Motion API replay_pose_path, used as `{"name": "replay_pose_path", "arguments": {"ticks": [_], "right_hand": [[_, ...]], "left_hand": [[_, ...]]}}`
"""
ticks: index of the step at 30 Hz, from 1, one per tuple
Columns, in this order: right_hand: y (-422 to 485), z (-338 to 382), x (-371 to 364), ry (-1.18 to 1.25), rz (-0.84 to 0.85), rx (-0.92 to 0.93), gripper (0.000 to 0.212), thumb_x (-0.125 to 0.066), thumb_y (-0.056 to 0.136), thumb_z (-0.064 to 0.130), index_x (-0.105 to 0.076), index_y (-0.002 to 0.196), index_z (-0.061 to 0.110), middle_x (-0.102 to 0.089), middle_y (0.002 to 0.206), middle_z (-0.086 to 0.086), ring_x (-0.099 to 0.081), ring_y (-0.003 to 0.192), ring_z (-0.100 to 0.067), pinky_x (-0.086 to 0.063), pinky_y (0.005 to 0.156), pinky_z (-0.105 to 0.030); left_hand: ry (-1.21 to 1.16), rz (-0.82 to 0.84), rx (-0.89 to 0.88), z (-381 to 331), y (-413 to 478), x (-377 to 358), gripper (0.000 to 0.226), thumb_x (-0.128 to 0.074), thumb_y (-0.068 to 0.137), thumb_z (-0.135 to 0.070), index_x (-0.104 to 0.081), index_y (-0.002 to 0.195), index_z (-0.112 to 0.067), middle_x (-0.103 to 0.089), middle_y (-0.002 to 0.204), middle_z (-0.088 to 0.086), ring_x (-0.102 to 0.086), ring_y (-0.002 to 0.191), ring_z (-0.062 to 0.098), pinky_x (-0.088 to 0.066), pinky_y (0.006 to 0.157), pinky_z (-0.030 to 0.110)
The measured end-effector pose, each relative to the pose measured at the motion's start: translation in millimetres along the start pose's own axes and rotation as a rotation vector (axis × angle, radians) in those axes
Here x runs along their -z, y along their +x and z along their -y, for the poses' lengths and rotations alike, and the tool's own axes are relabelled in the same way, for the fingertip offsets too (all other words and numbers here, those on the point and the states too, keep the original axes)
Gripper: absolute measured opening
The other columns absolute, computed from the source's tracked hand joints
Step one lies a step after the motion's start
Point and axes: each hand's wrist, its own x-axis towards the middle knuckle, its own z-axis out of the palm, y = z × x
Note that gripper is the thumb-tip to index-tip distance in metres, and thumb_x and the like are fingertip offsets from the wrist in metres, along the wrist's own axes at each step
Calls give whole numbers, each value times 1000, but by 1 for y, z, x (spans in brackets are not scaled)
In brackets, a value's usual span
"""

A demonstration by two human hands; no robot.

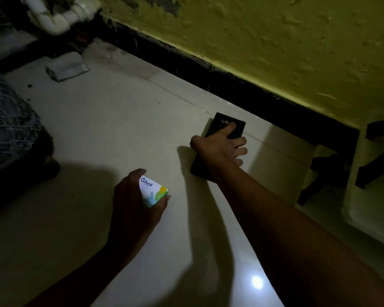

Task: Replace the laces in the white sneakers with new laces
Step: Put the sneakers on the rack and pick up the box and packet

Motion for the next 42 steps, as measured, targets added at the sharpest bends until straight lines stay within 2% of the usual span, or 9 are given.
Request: {"name": "replay_pose_path", "arguments": {"ticks": [5, 11, 16, 19, 25, 28, 32, 35, 42], "right_hand": [[6, -13, 10, -29, 21, 88, 123, -84, 65, 39, -2, 155, 24, -24, 146, -19, -28, 133, -43, -34, 104, -56], [-20, -26, 43, 21, 44, 177, 113, -87, 60, 38, -21, 149, 20, -37, 137, -13, -37, 127, -37, -45, 99, -57], [-74, -12, 107, 57, -4, 195, 111, -85, 51, 42, -28, 144, 22, -45, 127, -9, -47, 118, -34, -51, 95, -50], [-108, 13, 163, 73, -24, 198, 112, -84, 50, 47, -30, 145, 20, -50, 126, -10, -51, 115, -36, -50, 92, -41], [-189, 92, 321, 111, -32, 216, 120, -86, 60, 43, -18, 155, 19, -42, 136, -10, -42, 123, -35, -43, 100, -44], [-218, 134, 403, 123, -53, 189, 118, -86, 58, 44, -21, 154, 20, -43, 134, -9, -42, 124, -35, -43, 97, -42], [-247, 193, 520, 175, -156, 180, 110, -83, 52, 46, -33, 147, 20, -48, 126, -8, -48, 117, -33, -48, 96, -44], [-257, 227, 594, 175, -223, 197, 106, -79, 49, 50, -39, 142, 19, -49, 122, -6, -49, 113, -31, -50, 94, -44], [-256, 275, 743, 209, -383, 201, 100, -81, 52, 50, -42, 138, 20, -51, 118, -4, -47, 113, -26, -50, 90, -41]], "left_hand": [[-17, -1, 22, -15, 14, 2, 75, -95, 62, -42, -62, 121, -9, -70, 106, 7, -67, 90, 23, -43, 79, 23], [-114, -151, -45, -50, 25, 10, 53, -87, 78, -37, -67, 112, -1, -72, 90, 10, -65, 75, 12, -47, 67, 12], [-241, -149, 3, -116, 33, 57, 56, -76, 83, -51, -64, 117, -9, -72, 97, 6, -71, 82, 18, -62, 71, 36], [-215, -96, 67, -166, 42, 107, 62, -78, 78, -59, -63, 122, -19, -71, 104, 1, -69, 93, 21, -61, 80, 41], [-199, -23, 87, -285, 56, 252, 65, -79, 76, -60, -61, 127, -24, -68, 117, 1, -62, 108, 25, -56, 90, 44], [-182, 11, 66, -355, 64, 328, 64, -78, 77, -60, -61, 128, -25, -68, 116, 0, -61, 107, 24, -52, 82, 36], [-215, 39, -11, -449, 98, 423, 60, -78, 76, -62, -62, 123, -27, -68, 111, -2, -57, 100, 17, -57, 80, 41], [-220, 68, -108, -513, 127, 472, 55, -77, 77, -62, -63, 119, -29, -67, 108, -6, -58, 101, 18, -52, 80, 36], [-251, 89, -310, -656, 180, 533, 56, -76, 78, -63, -65, 120, -26, -71, 109, -4, -60, 96, 18, -49, 76, 32]]}}
